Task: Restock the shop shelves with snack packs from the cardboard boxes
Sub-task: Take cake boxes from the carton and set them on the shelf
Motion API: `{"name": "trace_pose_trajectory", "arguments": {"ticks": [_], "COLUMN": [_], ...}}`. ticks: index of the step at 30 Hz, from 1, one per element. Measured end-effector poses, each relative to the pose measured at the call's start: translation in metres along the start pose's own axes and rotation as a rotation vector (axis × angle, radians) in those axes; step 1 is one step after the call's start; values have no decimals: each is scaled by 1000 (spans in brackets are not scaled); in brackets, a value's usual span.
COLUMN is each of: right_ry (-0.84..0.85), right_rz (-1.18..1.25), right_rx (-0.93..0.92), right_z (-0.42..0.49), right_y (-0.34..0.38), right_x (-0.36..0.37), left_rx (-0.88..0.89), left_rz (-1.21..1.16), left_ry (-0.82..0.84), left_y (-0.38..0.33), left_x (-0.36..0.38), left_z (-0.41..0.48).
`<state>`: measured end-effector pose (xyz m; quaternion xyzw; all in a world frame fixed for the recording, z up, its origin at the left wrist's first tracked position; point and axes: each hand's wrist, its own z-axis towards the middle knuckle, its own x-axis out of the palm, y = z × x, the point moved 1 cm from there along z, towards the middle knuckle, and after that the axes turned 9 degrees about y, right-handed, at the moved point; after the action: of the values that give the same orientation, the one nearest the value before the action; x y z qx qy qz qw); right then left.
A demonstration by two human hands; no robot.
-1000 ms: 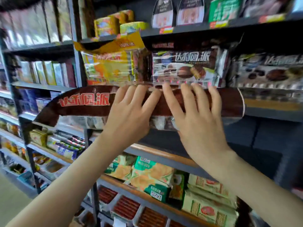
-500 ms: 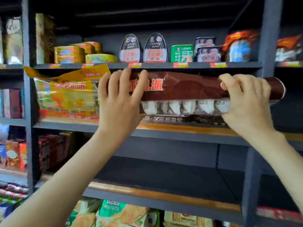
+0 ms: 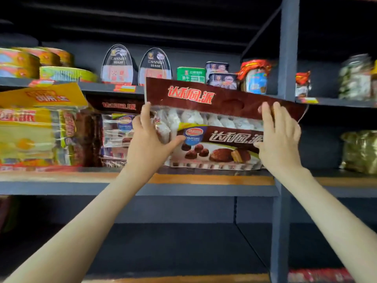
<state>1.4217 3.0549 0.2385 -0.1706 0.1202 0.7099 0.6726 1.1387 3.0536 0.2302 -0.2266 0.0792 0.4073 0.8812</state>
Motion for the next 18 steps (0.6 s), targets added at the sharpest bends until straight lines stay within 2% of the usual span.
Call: {"name": "trace_pose_trajectory", "arguments": {"ticks": [1, 3, 6, 10, 13, 16, 18], "right_ry": [6, 81, 195, 50, -80, -150, -162], "right_rz": [-19, -7, 40, 134, 227, 250, 262], "right_rx": [-28, -121, -240, -236, -341, -396, -370], "right_z": [2, 3, 6, 16, 19, 25, 29], "right_y": [10, 34, 69, 78, 68, 68, 71], "right_x": [1, 5, 20, 39, 51, 54, 53], "left_rx": [-111, -225, -224, -104, 46, -4, -24], "left_rz": [-102, -95, 44, 46, -63, -297, -470], "left_ry": [42, 49, 38, 13, 95, 193, 140], "left_y": [2, 6, 5, 13, 32, 43, 42], "left_x": [4, 11, 16, 13, 16, 23, 29], "left_z": [-1, -2, 1, -2, -2, 5, 7]}}
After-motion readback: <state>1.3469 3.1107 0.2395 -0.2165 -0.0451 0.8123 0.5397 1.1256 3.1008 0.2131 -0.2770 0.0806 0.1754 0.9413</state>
